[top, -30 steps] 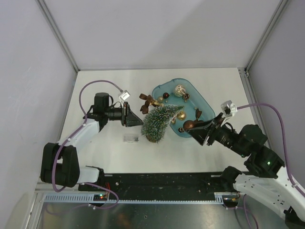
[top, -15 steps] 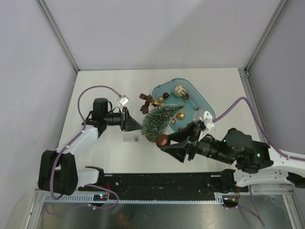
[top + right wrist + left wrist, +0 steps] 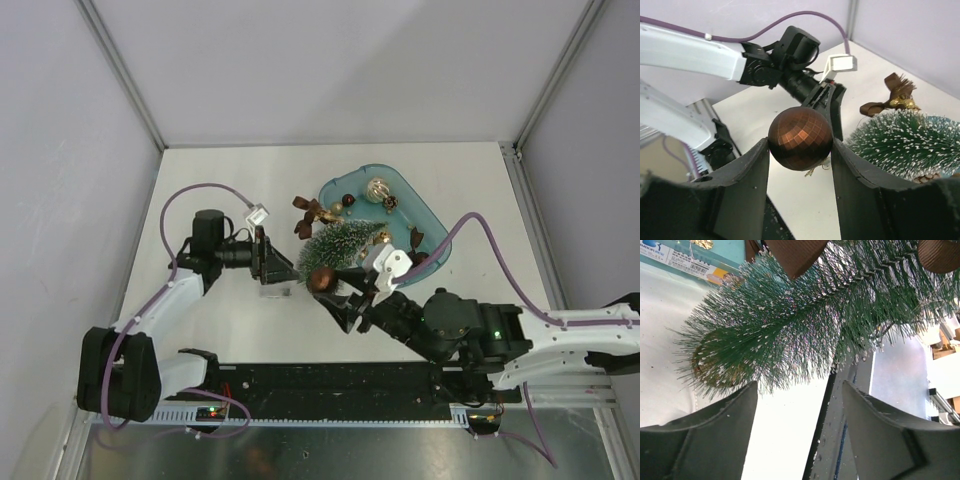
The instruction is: Decorate the small christmas tree
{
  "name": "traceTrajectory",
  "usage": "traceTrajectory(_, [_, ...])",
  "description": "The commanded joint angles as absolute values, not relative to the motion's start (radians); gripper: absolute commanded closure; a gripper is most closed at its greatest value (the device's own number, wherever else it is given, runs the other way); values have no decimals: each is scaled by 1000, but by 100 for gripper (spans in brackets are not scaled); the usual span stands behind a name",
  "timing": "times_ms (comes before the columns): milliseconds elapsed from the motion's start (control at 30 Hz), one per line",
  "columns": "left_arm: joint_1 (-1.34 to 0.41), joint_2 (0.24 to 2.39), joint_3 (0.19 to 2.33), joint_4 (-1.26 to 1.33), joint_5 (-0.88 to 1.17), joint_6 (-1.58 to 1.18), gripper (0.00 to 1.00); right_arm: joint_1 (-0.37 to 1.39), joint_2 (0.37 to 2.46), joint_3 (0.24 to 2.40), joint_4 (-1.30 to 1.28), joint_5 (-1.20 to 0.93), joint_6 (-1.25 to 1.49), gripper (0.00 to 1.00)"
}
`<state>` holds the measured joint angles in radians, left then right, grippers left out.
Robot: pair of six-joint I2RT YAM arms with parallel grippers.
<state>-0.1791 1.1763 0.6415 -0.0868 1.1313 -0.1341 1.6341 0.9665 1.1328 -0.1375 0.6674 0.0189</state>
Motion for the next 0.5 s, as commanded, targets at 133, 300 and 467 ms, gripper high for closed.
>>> traceTrajectory(133, [-162,1130,697,-186,1134,-62,15,1612,1025,1187,-34,781,-75,76])
traceTrajectory(300, [-133,1110,729,-263,1116,-6,4,1550,1026,1187,-75,713,-53,76])
traceTrajectory(467, [-75,1097,757,-305,1134,26,1,1497,1022,1188,-100,663,-46,76])
